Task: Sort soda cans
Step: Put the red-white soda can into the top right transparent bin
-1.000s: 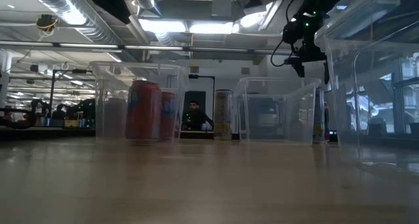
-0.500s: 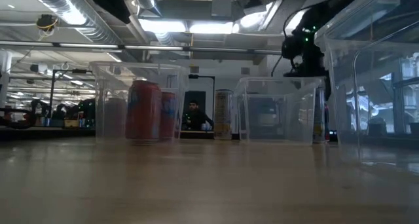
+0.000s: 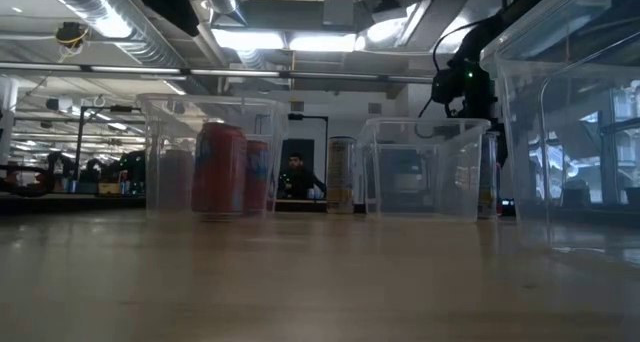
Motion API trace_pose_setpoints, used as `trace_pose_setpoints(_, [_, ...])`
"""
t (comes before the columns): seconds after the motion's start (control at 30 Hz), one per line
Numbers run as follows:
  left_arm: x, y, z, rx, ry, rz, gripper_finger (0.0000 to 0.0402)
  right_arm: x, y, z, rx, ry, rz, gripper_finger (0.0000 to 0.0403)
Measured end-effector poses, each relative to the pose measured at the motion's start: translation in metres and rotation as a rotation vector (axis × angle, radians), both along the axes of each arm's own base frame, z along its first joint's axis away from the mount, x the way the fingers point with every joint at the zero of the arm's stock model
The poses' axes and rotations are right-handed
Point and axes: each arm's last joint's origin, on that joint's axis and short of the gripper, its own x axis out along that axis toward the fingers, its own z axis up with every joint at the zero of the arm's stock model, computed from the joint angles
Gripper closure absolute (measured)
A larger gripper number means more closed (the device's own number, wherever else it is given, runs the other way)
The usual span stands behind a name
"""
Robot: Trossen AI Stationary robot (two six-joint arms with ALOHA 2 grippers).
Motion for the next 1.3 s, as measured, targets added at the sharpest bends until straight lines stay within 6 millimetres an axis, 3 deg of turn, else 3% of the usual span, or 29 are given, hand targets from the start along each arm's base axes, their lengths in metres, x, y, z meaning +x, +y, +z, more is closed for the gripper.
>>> trace_pose_setpoints(0.17, [0.0, 0.0, 0.0, 0.001, 0.001, -0.002, 0.0125, 0.0, 0.0, 0.0, 0.007, -0.01, 0.004, 0.0064])
trace_pose_setpoints(0.4, [0.0, 0.0, 0.0, -0.001, 0.0, 0.001, 0.0125, -0.004, -0.001, 0.001, 0.009, -0.011, -0.009, 0.0122])
trace_pose_setpoints(0.8, [0.0, 0.0, 0.0, 0.0, 0.0, 0.0, 0.0125, -0.005, 0.001, 0.004, 0.003, 0.015, 0.022, 0.0118])
trace_pose_setpoints(1.07, [0.0, 0.0, 0.0, 0.0, 0.001, 0.001, 0.0125, -0.004, -0.001, 0.036, -0.077, -0.011, 0.07, 0.0123])
trace_pose_setpoints(1.3, [0.0, 0.0, 0.0, 0.0, 0.001, 0.0, 0.0125, -0.005, -0.001, 0.087, -0.143, 0.018, 0.132, 0.0122])
